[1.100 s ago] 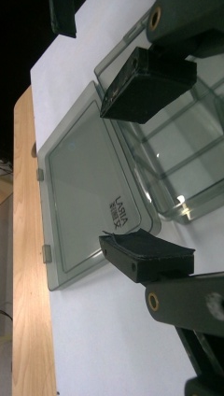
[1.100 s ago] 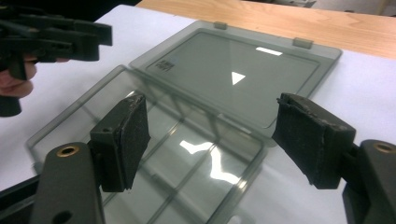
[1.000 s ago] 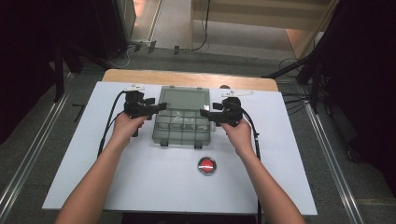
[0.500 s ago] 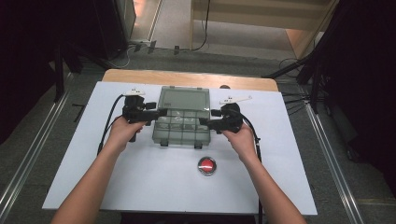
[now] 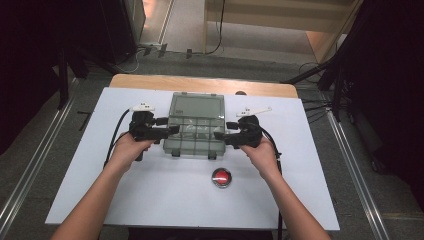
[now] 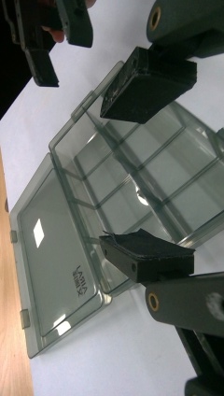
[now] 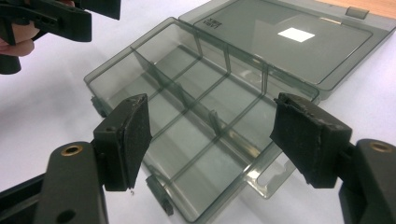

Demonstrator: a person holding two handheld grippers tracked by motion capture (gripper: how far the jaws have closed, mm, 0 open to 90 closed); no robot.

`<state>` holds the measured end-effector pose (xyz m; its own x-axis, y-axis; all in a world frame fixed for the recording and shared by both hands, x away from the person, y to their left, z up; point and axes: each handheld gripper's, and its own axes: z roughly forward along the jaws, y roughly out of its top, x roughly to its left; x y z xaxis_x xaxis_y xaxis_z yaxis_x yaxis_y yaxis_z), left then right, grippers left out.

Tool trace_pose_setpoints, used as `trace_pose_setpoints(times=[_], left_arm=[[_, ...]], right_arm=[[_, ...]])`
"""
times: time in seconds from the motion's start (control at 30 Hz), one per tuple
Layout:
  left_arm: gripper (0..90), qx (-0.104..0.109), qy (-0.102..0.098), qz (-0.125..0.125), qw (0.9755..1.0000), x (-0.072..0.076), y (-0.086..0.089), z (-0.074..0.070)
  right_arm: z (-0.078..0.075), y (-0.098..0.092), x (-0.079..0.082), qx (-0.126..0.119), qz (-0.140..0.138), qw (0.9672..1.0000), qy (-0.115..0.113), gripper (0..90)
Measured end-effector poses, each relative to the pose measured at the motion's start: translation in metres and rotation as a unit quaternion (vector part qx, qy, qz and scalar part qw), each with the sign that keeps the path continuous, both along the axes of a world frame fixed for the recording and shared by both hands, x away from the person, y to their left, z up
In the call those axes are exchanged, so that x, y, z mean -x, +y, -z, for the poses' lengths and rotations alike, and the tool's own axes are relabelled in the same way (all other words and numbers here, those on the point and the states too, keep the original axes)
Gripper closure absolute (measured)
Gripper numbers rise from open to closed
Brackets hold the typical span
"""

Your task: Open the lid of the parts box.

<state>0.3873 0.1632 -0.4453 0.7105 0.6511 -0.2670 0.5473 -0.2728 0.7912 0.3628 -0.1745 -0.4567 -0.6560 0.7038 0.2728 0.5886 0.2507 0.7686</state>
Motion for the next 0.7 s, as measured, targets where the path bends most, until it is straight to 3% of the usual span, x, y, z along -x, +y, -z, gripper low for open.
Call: trace_pose_setpoints(times=[0.1, 0.23, 0.37, 0.7], left_arm=[[33.4, 0.000, -0.002, 0.007, 1.0000, 0.006, 0.001, -0.001], [33.4, -0.009, -0.026, 0.010, 0.9996, 0.015, 0.002, -0.001], [33.4, -0.002, -0.010, 0.015, 0.9998, 0.020, 0.005, 0.001], [33.4, -0.004, 0.001, 0.025, 0.9997, 0.033, 0.008, 0.006]], right_arm=[[0.000, -0.001, 0.002, -0.004, -0.002, 1.0000, 0.004, 27.8], [0.002, 0.000, 0.005, -0.001, -0.006, 1.0000, 0.007, 27.9], [0.002, 0.001, 0.009, -0.001, -0.009, 0.9999, 0.010, 27.9], [0.008, -0.005, 0.025, -0.005, -0.012, 0.9997, 0.018, 27.8]])
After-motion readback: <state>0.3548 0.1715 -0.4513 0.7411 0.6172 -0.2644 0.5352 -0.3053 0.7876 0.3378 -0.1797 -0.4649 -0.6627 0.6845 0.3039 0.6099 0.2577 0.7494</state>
